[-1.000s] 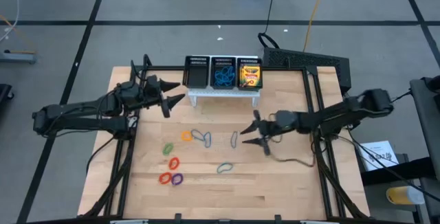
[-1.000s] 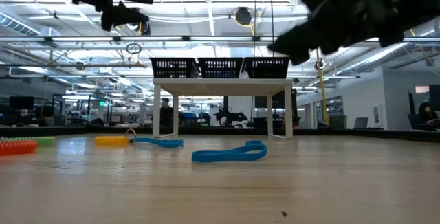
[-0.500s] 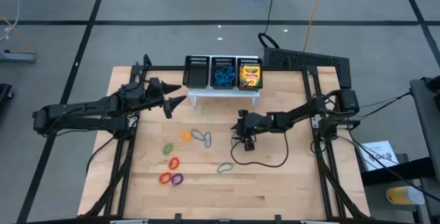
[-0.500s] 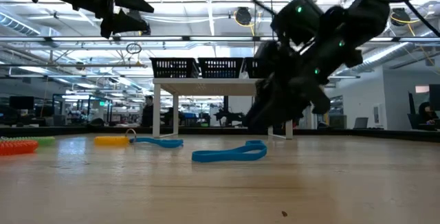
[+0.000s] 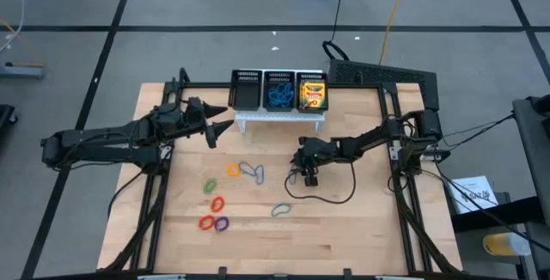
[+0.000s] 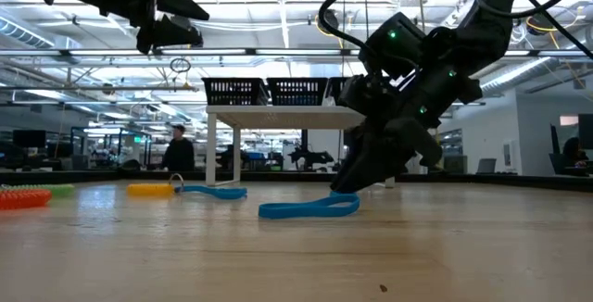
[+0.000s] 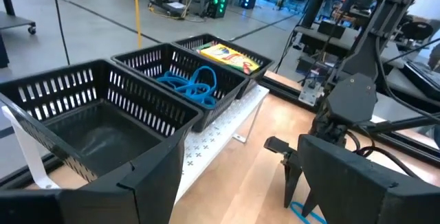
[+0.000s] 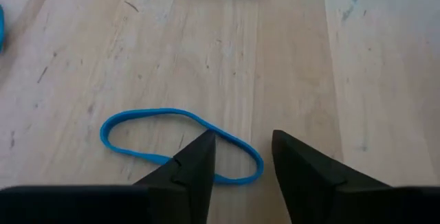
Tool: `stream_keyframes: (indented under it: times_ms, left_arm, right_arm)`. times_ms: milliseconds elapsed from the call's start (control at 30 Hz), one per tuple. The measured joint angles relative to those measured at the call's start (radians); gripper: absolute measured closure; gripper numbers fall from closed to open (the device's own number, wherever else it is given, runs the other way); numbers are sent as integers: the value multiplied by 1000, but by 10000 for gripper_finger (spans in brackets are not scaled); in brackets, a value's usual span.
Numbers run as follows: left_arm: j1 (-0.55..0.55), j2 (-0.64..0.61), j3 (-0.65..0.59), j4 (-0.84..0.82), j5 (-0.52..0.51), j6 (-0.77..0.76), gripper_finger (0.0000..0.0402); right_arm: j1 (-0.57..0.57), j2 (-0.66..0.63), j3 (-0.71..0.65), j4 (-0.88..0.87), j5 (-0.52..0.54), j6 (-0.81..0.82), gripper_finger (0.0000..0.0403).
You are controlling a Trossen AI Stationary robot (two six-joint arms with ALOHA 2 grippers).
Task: Pick & Place Office Desk Supplies
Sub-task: Put the blue rubber band into the middle black bin
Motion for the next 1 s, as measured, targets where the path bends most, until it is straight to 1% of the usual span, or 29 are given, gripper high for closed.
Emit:
stream_keyframes:
  times_ms: [167, 600, 767, 1000]
  left_arm:
    - [0, 0, 0, 1, 0, 0, 107]
    - [0, 0, 0, 1, 0, 0, 107]
    - [0, 0, 0, 1, 0, 0, 107]
    - [0, 0, 0, 2, 0, -1, 107]
  right_arm:
    - [2, 0, 0, -10, -2, 2, 295]
    - [2, 0, -2, -11, -5, -1, 395]
    - [2, -27, -3, -15, -14, -4, 401]
    - [3, -136, -4, -11, -116, -51, 403]
